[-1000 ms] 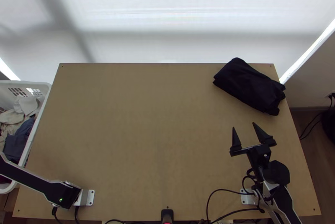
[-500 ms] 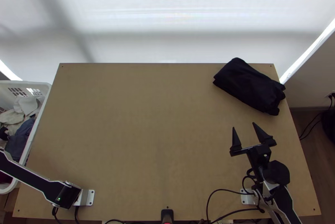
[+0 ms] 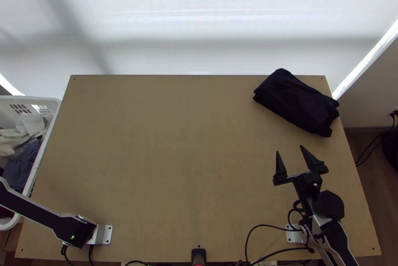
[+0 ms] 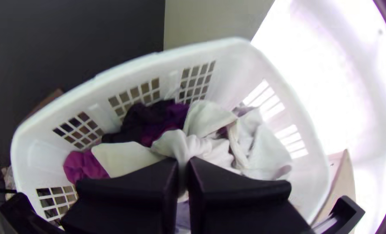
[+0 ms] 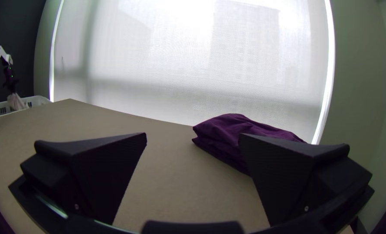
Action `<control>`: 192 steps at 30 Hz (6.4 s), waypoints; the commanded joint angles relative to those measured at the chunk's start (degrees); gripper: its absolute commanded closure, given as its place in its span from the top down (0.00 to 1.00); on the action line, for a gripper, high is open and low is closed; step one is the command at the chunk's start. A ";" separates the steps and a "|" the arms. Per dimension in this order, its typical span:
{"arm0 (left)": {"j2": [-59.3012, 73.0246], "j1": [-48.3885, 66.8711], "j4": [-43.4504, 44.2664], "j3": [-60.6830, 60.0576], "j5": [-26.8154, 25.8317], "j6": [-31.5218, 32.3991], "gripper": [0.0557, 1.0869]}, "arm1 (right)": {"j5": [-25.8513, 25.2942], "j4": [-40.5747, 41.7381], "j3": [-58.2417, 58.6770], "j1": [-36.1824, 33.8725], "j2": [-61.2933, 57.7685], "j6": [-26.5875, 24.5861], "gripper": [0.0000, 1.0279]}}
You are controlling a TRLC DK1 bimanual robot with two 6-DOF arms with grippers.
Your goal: Fold the t-shirt
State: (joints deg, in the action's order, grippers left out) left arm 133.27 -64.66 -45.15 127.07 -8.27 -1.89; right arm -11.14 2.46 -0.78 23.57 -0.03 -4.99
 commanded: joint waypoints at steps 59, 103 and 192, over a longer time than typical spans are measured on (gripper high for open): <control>-49.95 101.05 0.23 -32.06 26.03 17.89 0.07 | -0.11 -0.61 0.60 0.16 0.12 -1.07 0.97; -33.96 33.02 -3.99 -37.50 16.97 -21.31 0.96 | -0.11 -0.61 0.60 0.16 0.21 -1.07 0.97; -47.05 74.24 -21.48 -25.99 14.07 12.61 0.95 | -0.11 -0.61 0.60 0.16 0.12 -1.07 0.97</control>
State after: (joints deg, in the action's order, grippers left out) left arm 90.04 6.61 -65.10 103.74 5.23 8.64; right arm -11.14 2.46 -0.78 23.57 -0.03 -5.02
